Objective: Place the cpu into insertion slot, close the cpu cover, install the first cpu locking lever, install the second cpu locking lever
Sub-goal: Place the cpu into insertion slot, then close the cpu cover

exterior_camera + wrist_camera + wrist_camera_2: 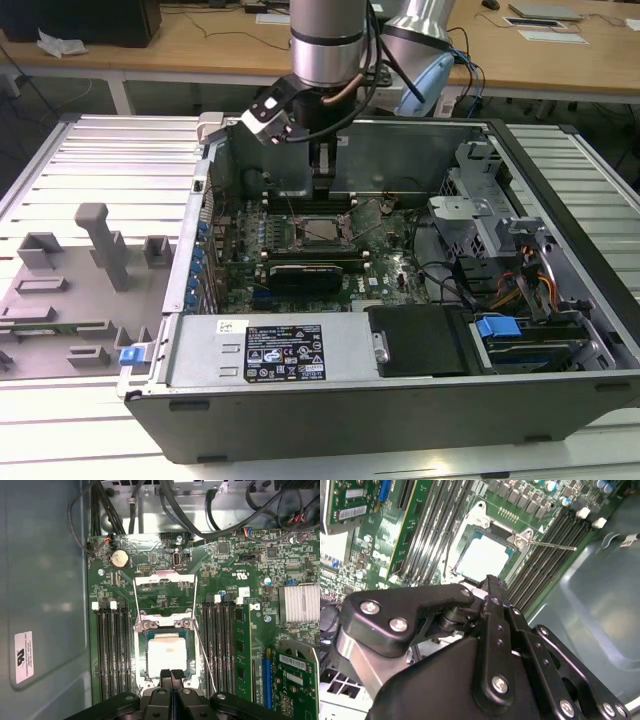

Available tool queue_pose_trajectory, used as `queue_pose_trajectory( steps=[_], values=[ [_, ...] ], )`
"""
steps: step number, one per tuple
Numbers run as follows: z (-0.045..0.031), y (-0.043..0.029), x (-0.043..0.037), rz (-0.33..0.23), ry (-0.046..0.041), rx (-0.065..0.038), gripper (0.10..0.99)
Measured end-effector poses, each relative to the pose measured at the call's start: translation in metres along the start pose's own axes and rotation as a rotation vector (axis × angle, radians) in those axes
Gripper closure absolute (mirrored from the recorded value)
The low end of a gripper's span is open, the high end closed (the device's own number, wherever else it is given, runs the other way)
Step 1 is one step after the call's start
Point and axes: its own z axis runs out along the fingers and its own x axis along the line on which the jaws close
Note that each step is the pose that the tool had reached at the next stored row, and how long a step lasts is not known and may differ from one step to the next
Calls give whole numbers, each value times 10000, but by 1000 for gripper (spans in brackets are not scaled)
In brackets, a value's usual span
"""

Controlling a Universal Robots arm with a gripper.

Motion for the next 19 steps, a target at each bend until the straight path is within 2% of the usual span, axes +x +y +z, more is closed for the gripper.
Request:
queue_pose_trajectory(
  steps=[4,19],
  values=[
    [2,70,3,-171,7,1,980],
    [2,70,3,-190,7,1,980]
  ],
)
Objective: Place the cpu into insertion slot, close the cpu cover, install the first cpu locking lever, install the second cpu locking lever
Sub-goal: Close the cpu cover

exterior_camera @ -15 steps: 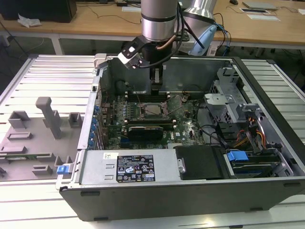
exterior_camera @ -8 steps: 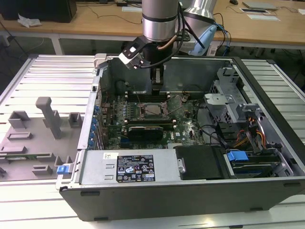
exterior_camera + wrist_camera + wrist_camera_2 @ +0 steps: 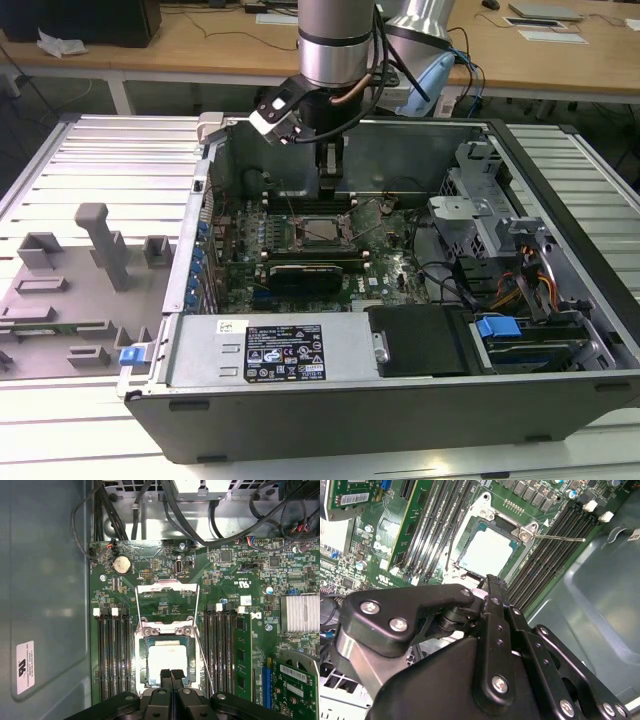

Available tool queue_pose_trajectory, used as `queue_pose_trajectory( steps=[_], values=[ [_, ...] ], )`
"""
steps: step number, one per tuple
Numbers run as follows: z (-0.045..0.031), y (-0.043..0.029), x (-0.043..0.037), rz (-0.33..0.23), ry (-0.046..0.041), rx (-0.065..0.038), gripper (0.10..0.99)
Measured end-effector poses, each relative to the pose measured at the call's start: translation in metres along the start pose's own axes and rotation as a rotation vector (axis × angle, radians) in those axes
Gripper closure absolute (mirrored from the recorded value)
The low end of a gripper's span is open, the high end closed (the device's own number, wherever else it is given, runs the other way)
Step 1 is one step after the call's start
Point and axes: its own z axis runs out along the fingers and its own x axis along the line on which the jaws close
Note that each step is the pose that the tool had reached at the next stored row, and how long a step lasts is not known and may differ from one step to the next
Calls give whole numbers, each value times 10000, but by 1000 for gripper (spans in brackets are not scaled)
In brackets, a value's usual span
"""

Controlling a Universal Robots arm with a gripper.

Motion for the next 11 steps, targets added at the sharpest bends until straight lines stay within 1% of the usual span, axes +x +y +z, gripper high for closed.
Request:
queue_pose_trajectory(
  steps=[3,7,10,11],
  values=[
    [0,6,0,-5,1,0,980],
    [2,47,1,-1,1,0,980],
    [6,147,4,-1,1,0,980],
    [7,169,5,-2,0,0,980]
  ],
)
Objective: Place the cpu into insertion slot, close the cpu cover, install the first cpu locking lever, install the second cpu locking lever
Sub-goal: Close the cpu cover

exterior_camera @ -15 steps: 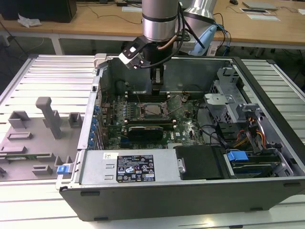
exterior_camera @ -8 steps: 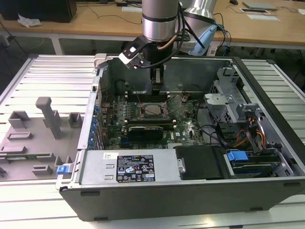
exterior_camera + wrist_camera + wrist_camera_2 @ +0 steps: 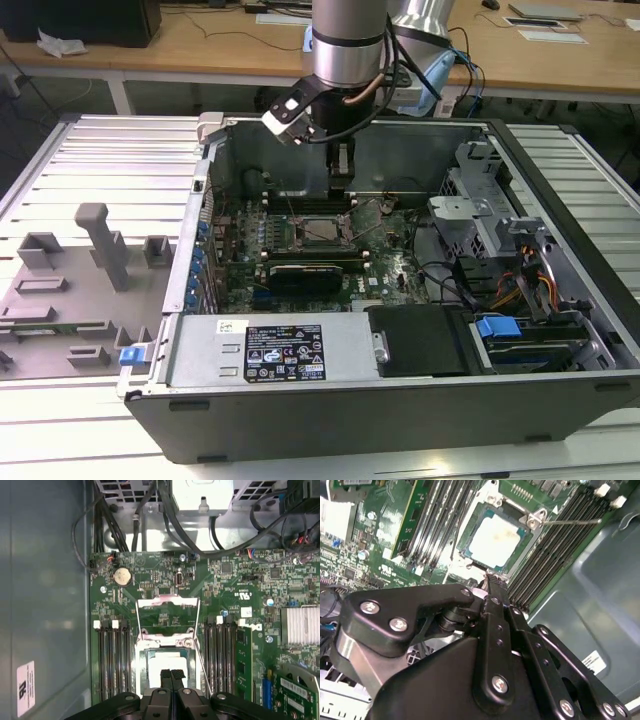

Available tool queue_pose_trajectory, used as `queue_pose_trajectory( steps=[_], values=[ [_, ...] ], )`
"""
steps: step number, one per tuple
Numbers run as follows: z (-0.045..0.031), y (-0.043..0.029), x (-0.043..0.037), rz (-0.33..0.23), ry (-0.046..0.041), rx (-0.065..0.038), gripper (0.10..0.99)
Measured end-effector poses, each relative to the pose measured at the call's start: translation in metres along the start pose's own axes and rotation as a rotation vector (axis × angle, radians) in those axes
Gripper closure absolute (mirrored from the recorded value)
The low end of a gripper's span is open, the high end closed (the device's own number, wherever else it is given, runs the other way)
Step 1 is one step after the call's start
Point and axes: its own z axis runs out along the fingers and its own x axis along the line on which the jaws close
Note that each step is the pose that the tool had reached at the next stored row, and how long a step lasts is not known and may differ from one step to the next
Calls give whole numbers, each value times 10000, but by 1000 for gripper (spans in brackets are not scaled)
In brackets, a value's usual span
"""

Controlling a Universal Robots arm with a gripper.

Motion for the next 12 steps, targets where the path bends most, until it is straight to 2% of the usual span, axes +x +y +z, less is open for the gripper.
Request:
queue_pose_trajectory(
  steps=[6,8,10,12],
  values=[
    [5,119,4,0,0,0,980],
    [8,209,6,1,1,0,980],
    [13,351,10,-1,-2,5,980],
    [17,420,13,0,0,8,980]
  ],
)
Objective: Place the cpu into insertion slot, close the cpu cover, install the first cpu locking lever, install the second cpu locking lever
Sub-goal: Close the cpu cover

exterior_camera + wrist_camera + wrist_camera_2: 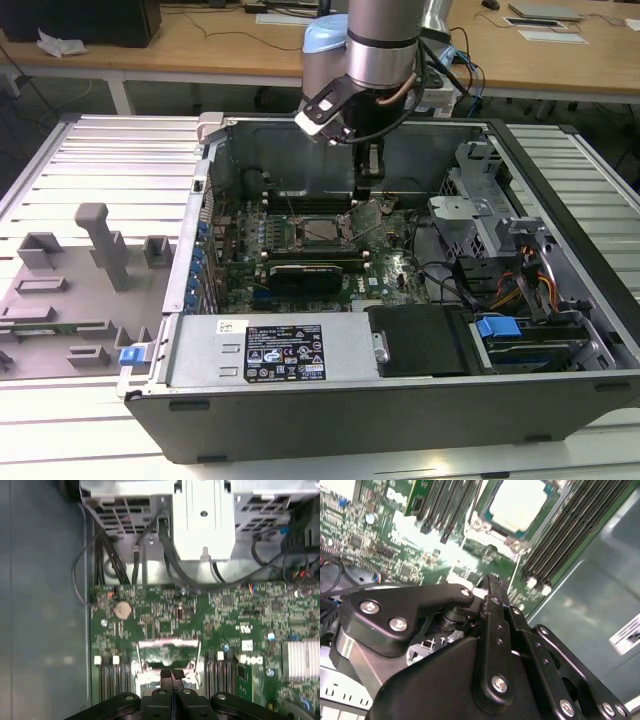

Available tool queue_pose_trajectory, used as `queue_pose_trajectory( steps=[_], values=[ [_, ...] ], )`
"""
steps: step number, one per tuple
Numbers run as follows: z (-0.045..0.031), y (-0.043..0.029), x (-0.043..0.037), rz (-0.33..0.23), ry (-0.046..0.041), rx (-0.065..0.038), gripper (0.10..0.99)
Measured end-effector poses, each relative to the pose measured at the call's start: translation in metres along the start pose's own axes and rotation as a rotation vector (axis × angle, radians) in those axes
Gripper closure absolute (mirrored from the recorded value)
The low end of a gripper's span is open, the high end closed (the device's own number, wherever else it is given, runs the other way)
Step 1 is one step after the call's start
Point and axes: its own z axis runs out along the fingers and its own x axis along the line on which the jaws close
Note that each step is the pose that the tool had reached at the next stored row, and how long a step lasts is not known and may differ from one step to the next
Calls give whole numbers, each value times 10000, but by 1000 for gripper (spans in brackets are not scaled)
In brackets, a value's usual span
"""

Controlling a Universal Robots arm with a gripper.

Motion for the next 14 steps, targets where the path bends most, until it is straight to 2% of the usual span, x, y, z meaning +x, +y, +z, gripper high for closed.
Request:
queue_pose_trajectory(
  steps=[4,8,10,12,14],
  values=[
    [10,262,7,1,-1,17,980],
    [23,290,8,0,-1,23,980],
    [65,324,5,1,-3,94,980],
    [84,388,5,-1,-6,164,980],
    [108,413,6,1,-12,207,980]
  ],
)
